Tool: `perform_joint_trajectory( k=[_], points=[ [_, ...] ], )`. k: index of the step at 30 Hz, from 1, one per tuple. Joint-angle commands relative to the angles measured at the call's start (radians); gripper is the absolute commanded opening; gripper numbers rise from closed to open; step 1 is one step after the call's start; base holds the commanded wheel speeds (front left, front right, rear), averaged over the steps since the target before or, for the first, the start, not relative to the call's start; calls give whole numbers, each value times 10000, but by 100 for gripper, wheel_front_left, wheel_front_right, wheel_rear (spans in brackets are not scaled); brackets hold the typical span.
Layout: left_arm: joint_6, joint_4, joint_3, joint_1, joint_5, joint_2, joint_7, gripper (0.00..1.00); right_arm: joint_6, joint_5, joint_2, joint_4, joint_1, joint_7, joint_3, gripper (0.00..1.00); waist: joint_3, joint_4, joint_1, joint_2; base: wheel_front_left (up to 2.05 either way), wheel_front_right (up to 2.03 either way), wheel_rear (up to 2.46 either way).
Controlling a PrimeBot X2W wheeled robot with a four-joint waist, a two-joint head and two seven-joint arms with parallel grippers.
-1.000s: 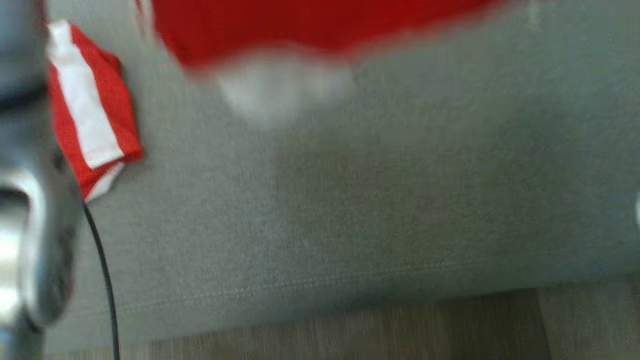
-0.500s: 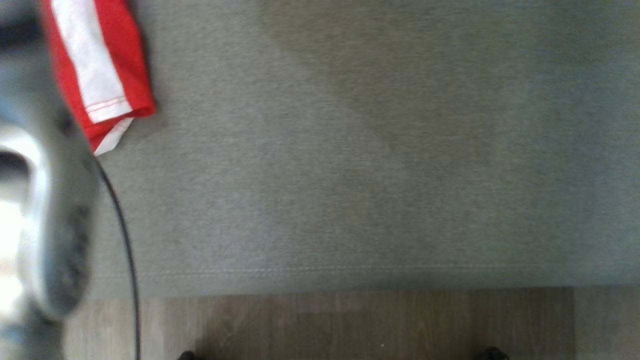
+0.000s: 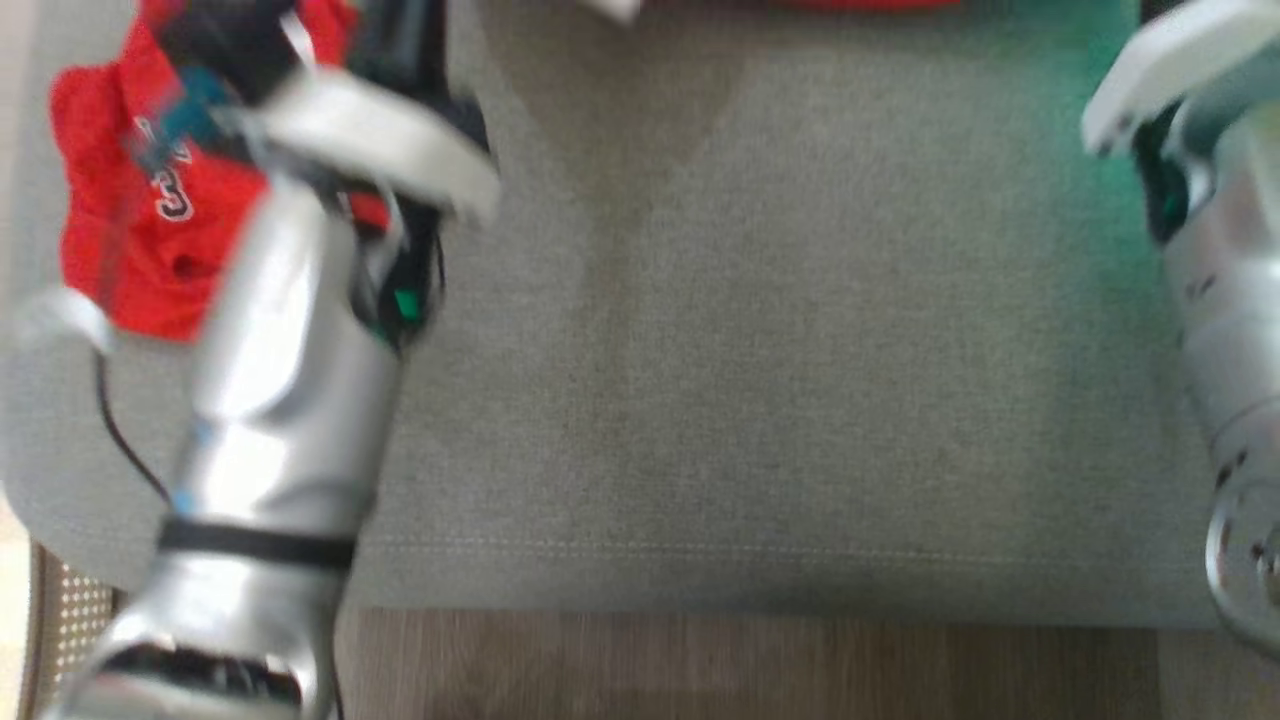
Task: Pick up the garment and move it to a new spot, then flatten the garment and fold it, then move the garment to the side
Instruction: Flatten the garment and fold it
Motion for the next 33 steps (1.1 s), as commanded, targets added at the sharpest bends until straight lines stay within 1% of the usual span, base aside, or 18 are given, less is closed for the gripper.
perform_joint_trajectory(
  k=[1,4,6,9,12,13,19,23,26,30,33],
  points=[
    [-24,-236,111,118,177,287,-19,0,-2,153,54,-168,78,59,192,0,-529,58,0,0,0,0,0],
    [-53,137,-142,1012,470,340,-19,0,-2,418,39,54,713,512,583,0,-1052,19,0,0,0,0,0],
    [-68,448,-428,1500,804,518,-20,0,-2,549,-1,130,1173,880,912,0,-1401,-5,0,0,0,0,0],
    [4,653,-545,2174,1167,731,-20,0,-2,684,-91,178,1772,1188,1513,0,-1838,-52,0,0,0,0,0],
    [7,831,-569,2804,1271,820,-20,0,-2,877,-282,197,2228,1342,2072,0,-2189,-69,0,0,0,0,0],
    [-14,947,-654,3154,1335,869,-20,0,-2,988,-452,205,2512,1413,2472,0,-2406,-59,0,0,0,0,0],
    [-98,1341,-1096,3928,1363,1062,-20,0,-2,1448,-801,216,3308,1509,3799,0,-2965,-8,0,0,0,0,0],
    [-139,1504,-1433,4275,1145,1234,172,0,-2,2070,-900,194,3671,1737,4584,0,-3225,-24,0,0,0,0,0],
    [-155,1444,-2027,4588,932,1450,681,0,-2,2576,-986,48,3987,2036,5303,0,-3478,-36,0,0,0,0,0],
    [-159,882,-2716,5017,198,1928,1257,0,-2,3381,-1199,-480,4544,2580,6528,0,-3797,-47,0,0,0,0,0],
    [-160,220,-3195,5374,-586,2357,1766,0,-2,4229,-1601,-1202,5053,2999,7544,0,-4033,-27,0,0,0,0,0]
  ],
)
